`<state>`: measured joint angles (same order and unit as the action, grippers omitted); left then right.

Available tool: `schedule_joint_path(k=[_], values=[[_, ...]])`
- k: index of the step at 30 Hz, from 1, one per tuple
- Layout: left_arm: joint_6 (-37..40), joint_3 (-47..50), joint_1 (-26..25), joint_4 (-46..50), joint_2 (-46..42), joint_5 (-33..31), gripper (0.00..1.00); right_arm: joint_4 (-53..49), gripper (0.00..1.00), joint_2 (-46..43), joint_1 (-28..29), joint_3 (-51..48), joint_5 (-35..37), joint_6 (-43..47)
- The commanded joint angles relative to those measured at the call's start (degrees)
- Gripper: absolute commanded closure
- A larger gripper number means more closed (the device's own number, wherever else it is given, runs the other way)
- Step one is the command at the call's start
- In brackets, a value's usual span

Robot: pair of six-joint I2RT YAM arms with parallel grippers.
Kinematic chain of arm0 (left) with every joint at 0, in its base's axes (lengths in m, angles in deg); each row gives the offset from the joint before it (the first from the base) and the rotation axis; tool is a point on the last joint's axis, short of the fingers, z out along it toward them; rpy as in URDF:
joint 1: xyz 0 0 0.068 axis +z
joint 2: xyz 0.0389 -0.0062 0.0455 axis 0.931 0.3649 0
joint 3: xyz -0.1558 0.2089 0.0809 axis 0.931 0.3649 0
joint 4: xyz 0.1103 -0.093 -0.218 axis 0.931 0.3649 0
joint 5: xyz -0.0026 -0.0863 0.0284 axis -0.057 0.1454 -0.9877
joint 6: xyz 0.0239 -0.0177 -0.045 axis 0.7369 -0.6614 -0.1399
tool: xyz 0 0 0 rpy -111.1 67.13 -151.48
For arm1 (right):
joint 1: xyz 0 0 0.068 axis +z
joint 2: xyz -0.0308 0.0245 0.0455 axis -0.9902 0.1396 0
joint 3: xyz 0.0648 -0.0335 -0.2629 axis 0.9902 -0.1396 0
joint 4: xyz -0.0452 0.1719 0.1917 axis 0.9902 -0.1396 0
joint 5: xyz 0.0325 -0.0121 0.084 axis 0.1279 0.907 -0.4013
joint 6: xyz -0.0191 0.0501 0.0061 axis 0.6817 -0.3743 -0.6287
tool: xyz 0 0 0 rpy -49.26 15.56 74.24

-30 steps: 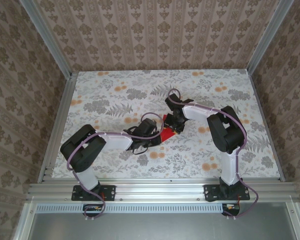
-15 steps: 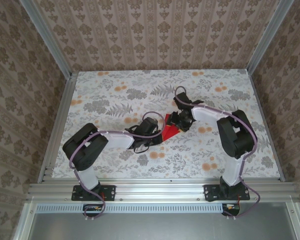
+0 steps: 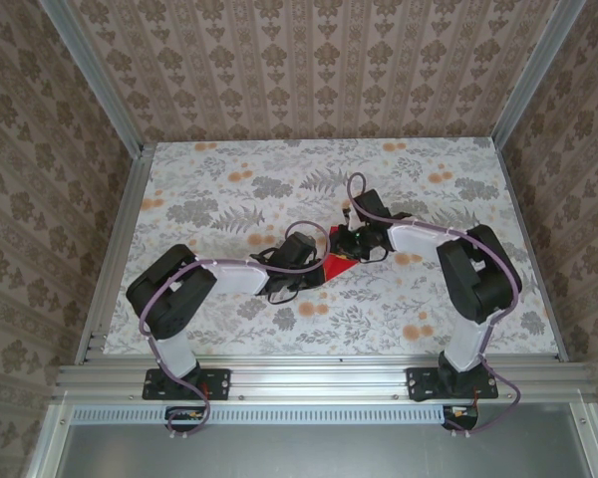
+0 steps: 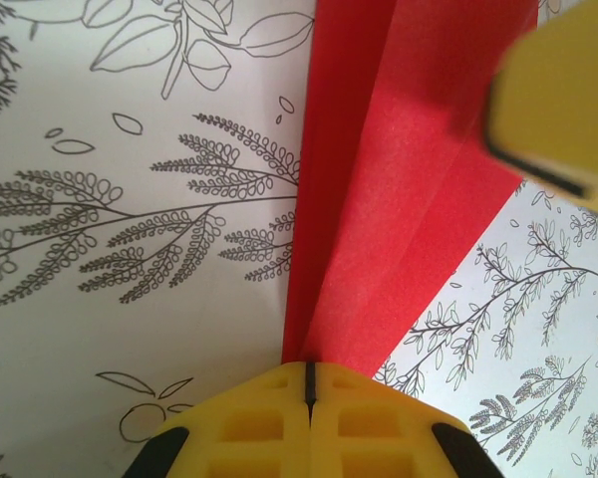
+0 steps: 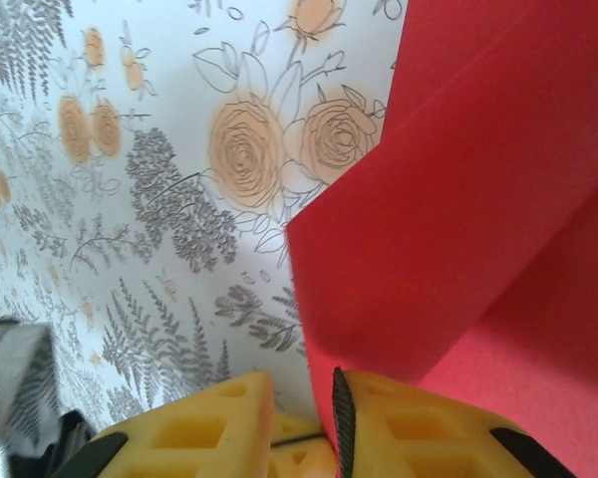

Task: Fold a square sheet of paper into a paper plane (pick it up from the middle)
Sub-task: Fourth fold the wing at the center of the table.

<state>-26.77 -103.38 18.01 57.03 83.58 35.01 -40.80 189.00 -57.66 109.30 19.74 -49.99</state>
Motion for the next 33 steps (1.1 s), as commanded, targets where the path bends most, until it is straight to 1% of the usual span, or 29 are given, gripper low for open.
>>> schedule_joint_path(k=[1, 7, 11, 18, 24, 30, 33], values=[[1.07, 1.12, -0.09, 8.21, 2.73, -0.12, 0.95, 2.77, 0.76, 2.33, 0.04, -0.32, -1.82, 0.79], [0.94, 1.29, -0.12, 8.41, 2.63, -0.05, 0.95, 1.93, 0.78, 4.19, -0.32, 0.16, 1.13, 1.13], [0.99, 1.19, -0.12, 8.41, 2.64, 0.06, 0.95, 1.3, 0.83, 5.17, -0.5, 0.59, 2.6, 1.32], [0.85, 1.29, -0.1, 8.38, 2.57, 0.22, 0.96, 0.22, 0.88, 5.99, -0.74, 1.1, 4.21, 1.23], [0.73, 1.41, -0.12, 8.47, 2.37, 0.16, 0.96, -0.39, 0.88, 5.13, -0.99, 0.58, 6.24, 0.99], [0.68, 1.49, -0.1, 8.51, 2.37, 0.11, 0.96, 1.13, 0.85, 2.0, -1.02, -0.66, 5.73, 0.71], [0.68, 1.51, -0.09, 8.36, 2.46, 0.1, 0.96, 0.31, 0.84, 1.43, -1.02, -0.39, 6.92, 0.7]])
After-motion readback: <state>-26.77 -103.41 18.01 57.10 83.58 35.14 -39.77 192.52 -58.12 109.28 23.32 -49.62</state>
